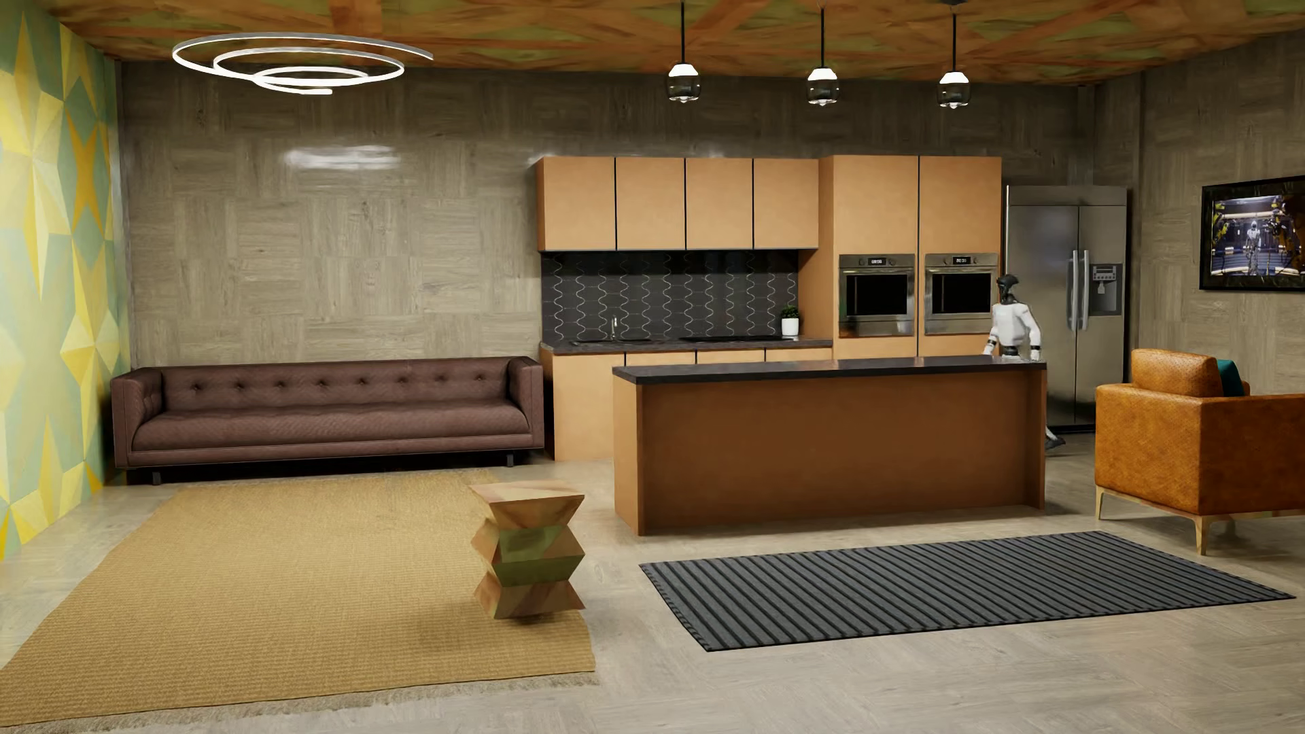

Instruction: Circle the counter

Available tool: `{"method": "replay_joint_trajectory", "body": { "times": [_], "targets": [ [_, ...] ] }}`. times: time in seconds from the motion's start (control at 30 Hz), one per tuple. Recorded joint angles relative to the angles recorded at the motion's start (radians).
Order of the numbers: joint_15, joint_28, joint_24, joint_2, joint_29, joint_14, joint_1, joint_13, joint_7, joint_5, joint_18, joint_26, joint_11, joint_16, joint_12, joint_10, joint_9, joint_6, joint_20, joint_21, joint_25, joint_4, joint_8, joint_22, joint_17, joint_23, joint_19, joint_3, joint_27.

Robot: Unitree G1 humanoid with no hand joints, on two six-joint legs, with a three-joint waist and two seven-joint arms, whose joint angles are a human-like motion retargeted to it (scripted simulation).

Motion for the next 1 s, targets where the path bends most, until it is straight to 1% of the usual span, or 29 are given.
{"method": "replay_joint_trajectory", "body": {
  "times": [0.03,0.07,0.1,0.13,0.17,0.2,0.23,0.27,0.3,0.37,0.4,0.43,0.47,0.5,0.53,0.57,0.6,0.63,0.67,0.7,0.73,0.77,0.8,0.83,0.87,0.9,0.93,0.97,1.0],
  "targets": [
    [0.079,0.000,0.000,-0.001,0.000,-0.008,-0.007,0.017,0.000,-0.013,0.000,0.000,0.038,0.002,0.000,0.061,-0.008,-0.011,0.005,0.020,0.000,-0.003,0.000,0.013,0.008,0.023,0.000,0.019,0.000],
    [0.203,0.000,0.000,-0.019,0.000,-0.030,-0.001,0.036,0.000,-0.029,0.000,0.000,0.113,0.003,-0.006,0.118,-0.013,-0.027,-0.004,0.045,0.000,-0.019,0.000,0.028,0.013,0.060,0.000,0.023,0.000],
    [0.362,0.000,0.000,-0.054,0.000,-0.066,0.035,0.052,0.000,-0.049,0.000,0.000,0.235,0.002,-0.012,0.160,-0.013,-0.034,-0.016,0.062,0.000,-0.042,0.000,0.042,0.020,0.107,0.000,0.011,0.000],
    [0.510,0.000,0.000,-0.131,0.000,-0.104,0.083,0.070,0.000,-0.051,0.000,0.000,0.409,-0.002,-0.020,0.172,-0.013,-0.024,-0.015,0.073,0.000,-0.061,0.000,0.041,0.022,0.148,0.000,-0.014,0.000],
    [0.586,0.000,0.000,-0.234,0.000,-0.138,0.146,0.086,0.000,-0.053,0.000,0.000,0.618,-0.007,-0.028,0.163,-0.006,-0.014,-0.011,0.083,0.000,-0.080,0.000,0.021,0.019,0.173,0.000,-0.043,0.000],
    [0.586,0.000,0.000,-0.340,0.000,-0.167,0.220,0.107,0.000,-0.055,0.000,0.000,0.803,-0.007,-0.037,0.144,0.008,-0.007,-0.008,0.082,0.000,-0.099,0.000,-0.012,0.013,0.174,0.000,-0.081,0.000],
    [0.561,0.000,0.000,-0.446,0.000,-0.186,0.302,0.132,0.000,-0.047,0.000,0.000,0.907,-0.010,-0.048,0.104,0.014,0.008,-0.006,0.060,0.000,-0.111,0.000,-0.046,0.015,0.178,0.000,-0.137,0.000],
    [0.549,0.000,0.000,-0.552,0.000,-0.192,0.389,0.151,0.000,-0.033,0.000,0.000,0.917,-0.009,-0.063,0.048,0.019,0.027,-0.001,0.054,0.000,-0.110,0.000,-0.081,0.015,0.179,0.000,-0.190,0.000],
    [0.564,0.000,0.000,-0.644,0.000,-0.184,0.481,0.157,0.000,-0.020,0.000,0.000,0.836,-0.006,-0.075,-0.021,0.028,0.043,0.016,0.070,0.000,-0.110,0.000,-0.119,0.010,0.189,0.000,-0.243,0.000],
    [0.678,0.000,0.000,-0.775,0.000,-0.187,0.664,0.190,0.000,-0.008,0.000,0.000,0.503,0.006,-0.083,-0.147,0.029,0.064,0.045,0.061,0.000,-0.100,0.000,-0.197,0.002,0.184,0.000,-0.341,0.000],
    [0.675,0.000,0.000,-0.818,0.000,-0.206,0.743,0.202,0.000,-0.016,0.000,0.000,0.318,0.017,-0.097,-0.195,0.024,0.072,0.039,0.057,0.000,-0.095,0.000,-0.231,-0.002,0.177,0.000,-0.388,0.000],
    [0.564,0.000,0.000,-0.859,0.000,-0.231,0.807,0.208,0.000,-0.022,0.000,0.000,0.172,0.028,-0.114,-0.224,0.015,0.072,0.047,0.053,0.000,-0.092,0.000,-0.262,-0.003,0.172,0.000,-0.417,0.000],
    [0.388,0.000,0.000,-0.890,0.000,-0.255,0.865,0.215,0.000,-0.030,0.000,0.000,0.088,0.037,-0.132,-0.235,0.009,0.075,0.049,0.052,0.000,-0.087,0.000,-0.280,-0.006,0.166,0.000,-0.441,0.000],
    [0.289,0.000,0.000,-0.910,0.000,-0.266,0.906,0.219,0.000,-0.046,0.000,0.000,0.083,0.041,-0.151,-0.230,0.007,0.082,0.051,0.050,0.000,-0.077,0.000,-0.286,-0.008,0.164,0.000,-0.467,0.000],
    [0.366,0.000,0.000,-0.930,0.000,-0.252,0.934,0.222,0.000,-0.053,0.000,0.000,0.107,0.038,-0.161,-0.209,0.008,0.086,0.063,0.045,0.000,-0.069,0.000,-0.280,-0.006,0.169,0.000,-0.492,0.000],
    [0.547,0.000,0.000,-0.966,0.000,-0.200,0.957,0.227,0.000,-0.038,0.000,0.000,0.144,0.032,-0.153,-0.163,0.006,0.093,0.080,0.050,0.000,-0.049,0.000,-0.263,-0.004,0.178,0.000,-0.517,0.000],
    [0.692,0.000,0.000,-0.988,0.000,-0.083,0.938,0.225,0.000,-0.020,0.000,0.000,0.226,0.019,-0.142,-0.078,-0.005,0.113,0.095,0.050,0.000,-0.020,0.000,-0.238,0.001,0.193,0.000,-0.519,0.000],
    [0.737,0.000,0.000,-0.971,0.000,0.070,0.899,0.221,0.000,0.019,0.000,0.000,0.288,0.006,-0.126,0.060,-0.016,0.133,0.092,0.062,0.000,0.005,0.000,-0.200,0.004,0.216,0.000,-0.489,0.000],
    [0.720,0.000,0.000,-0.927,0.000,0.185,0.817,0.210,0.000,0.059,0.000,0.000,0.319,0.006,-0.107,0.246,-0.025,0.134,0.074,0.074,0.000,0.016,0.000,-0.171,0.009,0.230,0.000,-0.449,0.000],
    [0.674,0.000,0.000,-0.865,0.000,0.184,0.706,0.199,0.000,0.100,0.000,0.000,0.319,0.007,-0.086,0.438,-0.031,0.138,0.061,0.049,0.000,0.037,0.000,-0.163,0.018,0.238,0.000,-0.412,0.000],
    [0.603,0.000,0.000,-0.768,0.000,0.077,0.607,0.187,0.000,0.121,0.000,0.000,0.287,0.004,-0.066,0.571,-0.027,0.135,0.062,0.011,0.000,0.044,0.000,-0.161,0.025,0.239,0.000,-0.369,0.000],
    [0.526,0.000,0.000,-0.651,0.000,-0.035,0.520,0.167,0.000,0.120,0.000,0.000,0.236,0.005,-0.057,0.616,-0.017,0.113,0.047,0.008,0.000,0.026,0.000,-0.146,0.020,0.227,0.000,-0.317,0.000],
    [0.449,0.000,0.000,-0.554,0.000,-0.095,0.426,0.144,0.000,0.110,0.000,0.000,0.188,0.006,-0.043,0.592,-0.018,0.086,0.043,0.006,0.000,0.012,0.000,-0.135,0.012,0.210,0.000,-0.254,0.000],
    [0.374,0.000,0.000,-0.450,0.000,-0.111,0.358,0.132,0.000,0.093,0.000,0.000,0.136,0.010,-0.029,0.500,-0.014,0.062,0.048,0.004,0.000,0.002,0.000,-0.128,-0.004,0.160,0.000,-0.190,0.000],
    [0.297,0.000,0.000,-0.338,0.000,-0.104,0.311,0.122,0.000,0.069,0.000,0.000,0.080,0.016,-0.017,0.365,-0.001,0.044,0.049,0.000,0.000,-0.004,0.000,-0.124,-0.023,0.094,0.000,-0.141,0.000],
    [0.215,0.000,0.000,-0.256,0.000,-0.085,0.258,0.100,0.000,0.052,0.000,0.000,0.042,0.021,-0.006,0.213,-0.003,0.035,0.056,-0.014,0.000,0.006,0.000,-0.127,-0.036,0.053,0.000,-0.098,0.000],
    [0.140,0.000,0.000,-0.185,0.000,-0.054,0.217,0.075,0.000,0.042,0.000,0.000,0.018,0.020,0.004,0.043,-0.008,0.034,0.065,-0.038,0.000,0.019,0.000,-0.127,-0.047,0.024,0.000,-0.069,0.000],
    [0.084,0.000,0.000,-0.129,0.000,-0.012,0.186,0.052,0.000,0.036,0.000,0.000,0.005,0.016,0.010,-0.125,-0.022,0.036,0.068,-0.060,0.000,0.029,0.000,-0.120,-0.056,-0.002,0.000,-0.052,0.000],
    [0.060,0.000,0.000,-0.086,0.000,0.113,0.158,0.030,0.000,0.027,0.000,0.000,0.004,0.016,0.015,-0.339,-0.037,0.038,0.062,-0.071,0.000,0.042,0.000,-0.109,-0.062,-0.021,0.000,-0.037,0.000]
  ]
}}
